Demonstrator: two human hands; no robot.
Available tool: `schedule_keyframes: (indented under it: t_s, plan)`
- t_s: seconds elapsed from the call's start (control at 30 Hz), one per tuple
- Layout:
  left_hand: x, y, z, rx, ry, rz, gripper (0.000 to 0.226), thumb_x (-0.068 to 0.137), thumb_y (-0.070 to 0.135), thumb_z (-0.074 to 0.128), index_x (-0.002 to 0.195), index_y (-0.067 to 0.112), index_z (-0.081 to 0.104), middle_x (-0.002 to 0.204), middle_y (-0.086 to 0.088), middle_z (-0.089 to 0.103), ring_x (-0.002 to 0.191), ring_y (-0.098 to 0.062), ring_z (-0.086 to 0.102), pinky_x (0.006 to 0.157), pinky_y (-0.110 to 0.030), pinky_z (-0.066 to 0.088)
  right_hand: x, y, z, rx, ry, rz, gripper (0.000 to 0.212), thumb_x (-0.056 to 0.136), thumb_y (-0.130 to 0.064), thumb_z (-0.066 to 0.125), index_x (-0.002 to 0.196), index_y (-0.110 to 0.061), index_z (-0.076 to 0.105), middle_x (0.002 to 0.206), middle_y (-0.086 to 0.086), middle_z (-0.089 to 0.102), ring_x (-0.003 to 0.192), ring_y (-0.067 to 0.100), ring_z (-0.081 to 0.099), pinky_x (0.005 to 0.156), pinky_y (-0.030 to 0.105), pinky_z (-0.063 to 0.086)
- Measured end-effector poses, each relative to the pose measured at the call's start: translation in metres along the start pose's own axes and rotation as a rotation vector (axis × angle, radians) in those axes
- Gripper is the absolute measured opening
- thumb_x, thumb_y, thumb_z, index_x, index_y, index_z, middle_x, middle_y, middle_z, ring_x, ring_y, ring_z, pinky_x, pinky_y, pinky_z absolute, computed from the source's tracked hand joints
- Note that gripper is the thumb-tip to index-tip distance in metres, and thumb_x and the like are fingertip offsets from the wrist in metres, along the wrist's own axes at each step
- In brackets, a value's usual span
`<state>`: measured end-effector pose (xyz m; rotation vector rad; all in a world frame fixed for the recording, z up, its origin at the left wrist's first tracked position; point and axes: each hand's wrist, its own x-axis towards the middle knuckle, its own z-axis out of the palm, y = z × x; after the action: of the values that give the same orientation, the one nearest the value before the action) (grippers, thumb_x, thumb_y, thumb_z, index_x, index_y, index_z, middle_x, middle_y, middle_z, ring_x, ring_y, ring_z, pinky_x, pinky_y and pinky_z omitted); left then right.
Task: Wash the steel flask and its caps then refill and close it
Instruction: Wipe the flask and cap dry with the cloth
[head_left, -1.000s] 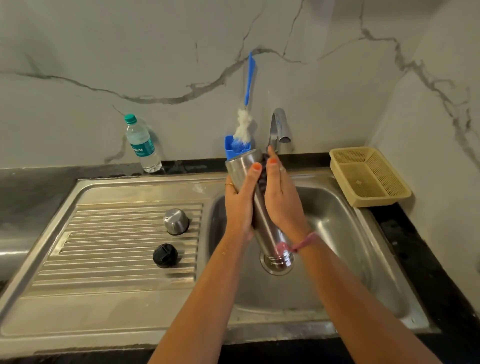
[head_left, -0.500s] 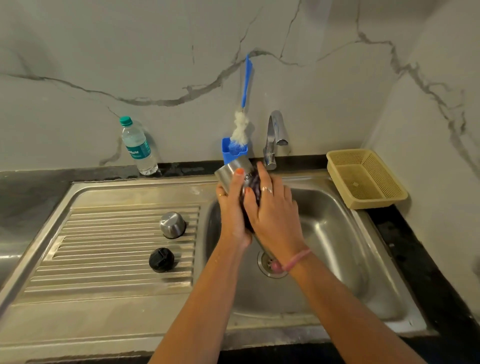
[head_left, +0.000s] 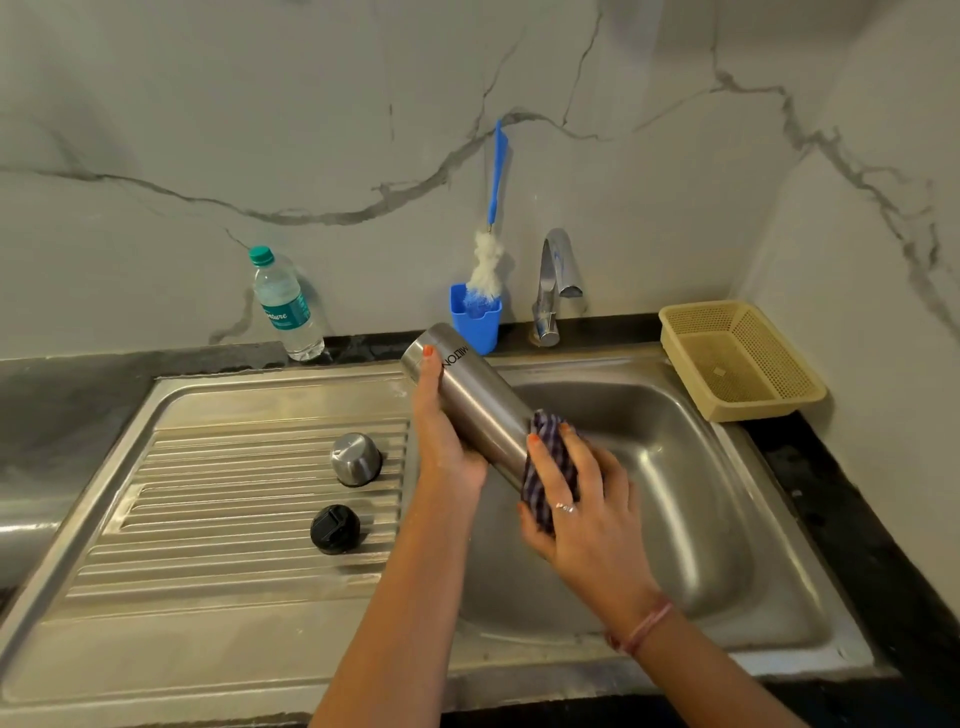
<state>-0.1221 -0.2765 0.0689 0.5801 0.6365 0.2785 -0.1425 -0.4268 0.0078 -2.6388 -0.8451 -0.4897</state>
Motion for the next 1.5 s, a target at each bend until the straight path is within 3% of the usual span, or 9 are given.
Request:
schedule_keyframes:
  t_s: [0.13, 0.2, 0.47, 0.67, 0.9, 1.07, 1.2, 1.4, 1.5]
  plan:
    - [-0.001, -0.002, -0.002, 0.036, -0.018, 0.072, 0.086, 0.065, 0.063, 0.068, 0.138, 0.019, 0.052, 0.112, -0.012, 0.066, 0.099, -0.027, 0.067, 0.069, -0.036, 0.057, 0.031, -0.001, -0.011, 0.479, -0.079, 0.222, 0.061, 0.090, -0.053, 0.031, 0.146, -0.029, 0.031, 0.133, -0.002, 0.046, 0.114, 0.016, 0.050, 0.090, 0.024, 0.042]
    - [-0.001, 0.000, -0.003, 0.047, -0.058, 0.070, 0.083, 0.069, 0.064, 0.066, 0.136, 0.017, 0.054, 0.110, -0.012, 0.070, 0.098, -0.026, 0.070, 0.073, -0.035, 0.057, 0.047, -0.007, -0.015, 0.573, -0.087, 0.218, 0.053, 0.097, -0.044, 0.034, 0.147, -0.026, 0.031, 0.133, -0.001, 0.047, 0.118, 0.014, 0.050, 0.092, 0.021, 0.040]
    - [-0.021, -0.031, -0.009, 0.224, -0.253, 0.059, 0.055, 0.082, 0.058, 0.054, 0.123, 0.023, 0.062, 0.111, -0.011, 0.074, 0.098, -0.026, 0.072, 0.088, -0.042, 0.056, 0.131, -0.032, -0.038, 0.596, -0.018, 0.121, 0.054, 0.101, -0.043, 0.032, 0.150, -0.023, 0.024, 0.143, 0.006, 0.041, 0.128, 0.020, 0.042, 0.108, 0.035, 0.036]
    - [-0.011, -0.027, -0.015, 0.138, -0.238, 0.054, 0.055, 0.088, 0.055, 0.050, 0.123, 0.016, 0.065, 0.114, -0.013, 0.072, 0.100, -0.025, 0.070, 0.089, -0.039, 0.054, 0.073, -0.034, -0.026, 0.401, -0.022, 0.086, 0.069, 0.091, -0.057, 0.021, 0.152, -0.028, 0.009, 0.145, 0.004, 0.034, 0.124, 0.018, 0.041, 0.102, 0.032, 0.041]
    - [-0.006, -0.025, -0.023, 0.227, -0.164, 0.084, 0.060, 0.083, 0.063, 0.049, 0.113, 0.012, 0.063, 0.086, -0.011, 0.074, 0.077, -0.023, 0.071, 0.072, -0.035, 0.059, -0.005, -0.021, -0.003, 0.173, -0.087, 0.049, 0.075, 0.088, -0.052, 0.039, 0.150, -0.017, 0.016, 0.137, 0.017, 0.043, 0.105, 0.030, 0.054, 0.081, 0.044, 0.056]
    - [-0.006, -0.025, -0.021, 0.323, -0.276, 0.083, 0.073, 0.084, 0.066, 0.049, 0.132, 0.012, 0.059, 0.121, -0.020, 0.068, 0.111, -0.035, 0.066, 0.097, -0.045, 0.053, 0.049, -0.030, -0.022, 0.585, -0.039, 0.213, 0.071, 0.091, -0.055, 0.031, 0.151, -0.024, 0.010, 0.140, 0.003, 0.030, 0.122, 0.018, 0.044, 0.099, 0.037, 0.047]
    - [-0.006, -0.024, -0.017, 0.337, -0.306, 0.119, 0.072, 0.085, 0.068, 0.041, 0.133, 0.018, 0.060, 0.125, -0.016, 0.067, 0.117, -0.034, 0.063, 0.102, -0.048, 0.049, 0.104, -0.034, -0.034, 0.604, -0.011, 0.256, 0.060, 0.097, -0.045, 0.033, 0.150, -0.021, 0.020, 0.140, 0.005, 0.038, 0.128, 0.019, 0.041, 0.103, 0.041, 0.043]
    - [-0.001, -0.024, -0.012, 0.409, -0.256, 0.200, 0.083, 0.064, 0.065, 0.072, 0.129, 0.016, 0.057, 0.117, -0.019, 0.069, 0.097, -0.029, 0.069, 0.090, -0.048, 0.057, 0.110, -0.029, -0.024, 0.729, -0.018, 0.248, 0.057, 0.097, -0.049, 0.029, 0.150, -0.027, 0.023, 0.144, 0.002, 0.039, 0.130, 0.019, 0.042, 0.106, 0.046, 0.041]
    - [0.002, -0.025, -0.013, 0.356, -0.204, 0.209, 0.091, 0.057, 0.062, 0.084, 0.129, 0.013, 0.057, 0.118, -0.021, 0.068, 0.101, -0.034, 0.068, 0.093, -0.052, 0.055, 0.097, -0.025, -0.025, 0.763, -0.016, 0.208, 0.057, 0.095, -0.053, 0.027, 0.148, -0.032, 0.023, 0.142, -0.001, 0.043, 0.126, 0.015, 0.046, 0.104, 0.041, 0.044]
